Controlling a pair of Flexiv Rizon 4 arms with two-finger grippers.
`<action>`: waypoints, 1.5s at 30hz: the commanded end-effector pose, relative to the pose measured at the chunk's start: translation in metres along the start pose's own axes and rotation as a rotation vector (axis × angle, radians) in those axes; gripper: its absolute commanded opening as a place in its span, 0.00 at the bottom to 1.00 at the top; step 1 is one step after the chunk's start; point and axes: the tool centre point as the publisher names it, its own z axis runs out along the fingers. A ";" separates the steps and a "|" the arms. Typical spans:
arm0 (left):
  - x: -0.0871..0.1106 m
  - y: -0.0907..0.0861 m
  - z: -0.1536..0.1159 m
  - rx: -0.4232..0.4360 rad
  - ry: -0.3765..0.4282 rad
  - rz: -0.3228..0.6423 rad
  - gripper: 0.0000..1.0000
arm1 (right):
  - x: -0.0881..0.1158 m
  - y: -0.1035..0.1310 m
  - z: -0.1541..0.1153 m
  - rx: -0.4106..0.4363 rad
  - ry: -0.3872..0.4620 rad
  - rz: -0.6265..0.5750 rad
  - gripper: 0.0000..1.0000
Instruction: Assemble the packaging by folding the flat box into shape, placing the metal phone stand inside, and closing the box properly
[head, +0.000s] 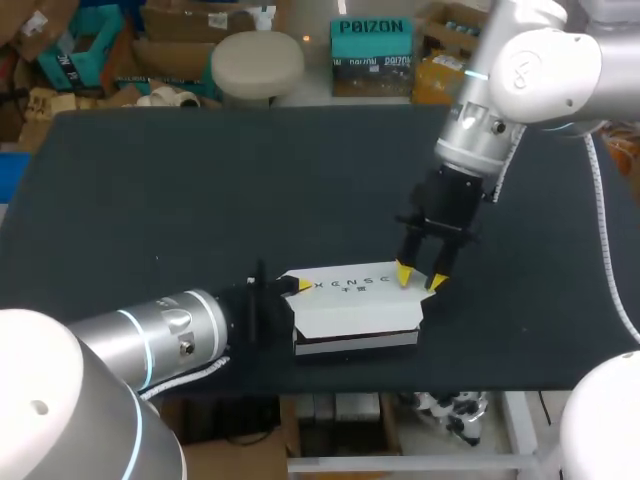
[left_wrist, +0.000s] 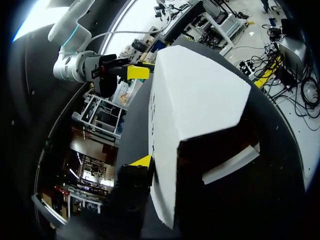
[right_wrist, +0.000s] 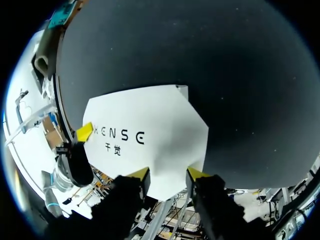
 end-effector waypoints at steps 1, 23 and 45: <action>0.004 -0.005 0.001 -0.080 -0.015 0.003 0.21 | -0.001 0.000 0.002 -0.002 0.003 0.000 0.48; 0.009 -0.003 -0.026 -0.113 -0.049 0.024 0.34 | 0.000 0.001 0.002 -0.011 0.017 0.001 0.49; 0.013 0.010 -0.088 -0.269 0.056 0.007 1.00 | 0.000 -0.001 0.002 -0.028 0.038 -0.007 0.49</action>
